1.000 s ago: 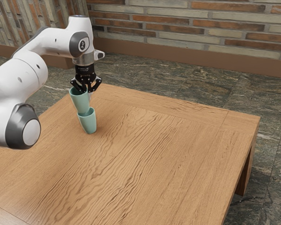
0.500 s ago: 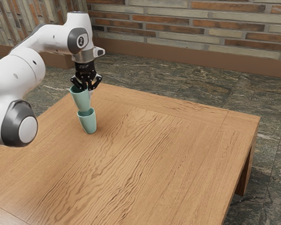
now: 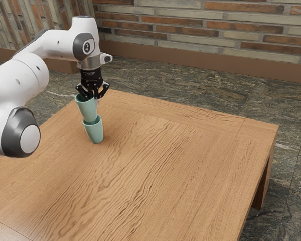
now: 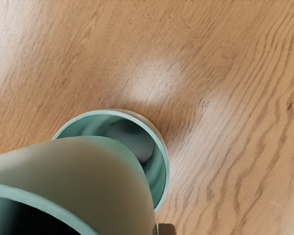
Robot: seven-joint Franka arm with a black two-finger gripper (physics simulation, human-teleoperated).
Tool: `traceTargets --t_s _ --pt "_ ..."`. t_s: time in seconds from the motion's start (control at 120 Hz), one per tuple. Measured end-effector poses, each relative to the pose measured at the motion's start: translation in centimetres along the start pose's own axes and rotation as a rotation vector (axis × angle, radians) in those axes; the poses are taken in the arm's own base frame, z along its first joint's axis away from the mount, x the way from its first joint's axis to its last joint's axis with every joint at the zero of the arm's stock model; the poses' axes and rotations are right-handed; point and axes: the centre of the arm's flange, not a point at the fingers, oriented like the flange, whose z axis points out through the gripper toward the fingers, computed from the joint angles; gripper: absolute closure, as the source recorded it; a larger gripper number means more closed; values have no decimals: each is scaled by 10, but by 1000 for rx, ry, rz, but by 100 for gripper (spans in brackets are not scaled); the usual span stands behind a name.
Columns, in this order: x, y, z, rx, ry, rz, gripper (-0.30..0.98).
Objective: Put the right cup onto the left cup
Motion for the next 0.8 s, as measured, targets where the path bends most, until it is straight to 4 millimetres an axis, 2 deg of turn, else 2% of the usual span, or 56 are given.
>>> traceTargets --t_s 0.2,0.333,0.417,0.475,0.542,0.592,0.633,0.692,0.8 --pt "1 1 0 -4 7 3 37" --pt "1 0 -2 -4 8 3 20" --pt "-3 -3 -19 -10 25 2 14" --pt "-11 -4 -43 -23 46 6 11" --pt "-37 -8 -92 -50 74 21 8" --pt "-67 -13 -117 -58 62 45 7" --pt "-92 -14 -127 -59 52 76 6" --pt "-132 -6 -130 -49 46 148 5" --pt "-206 25 -150 -28 99 325 3"
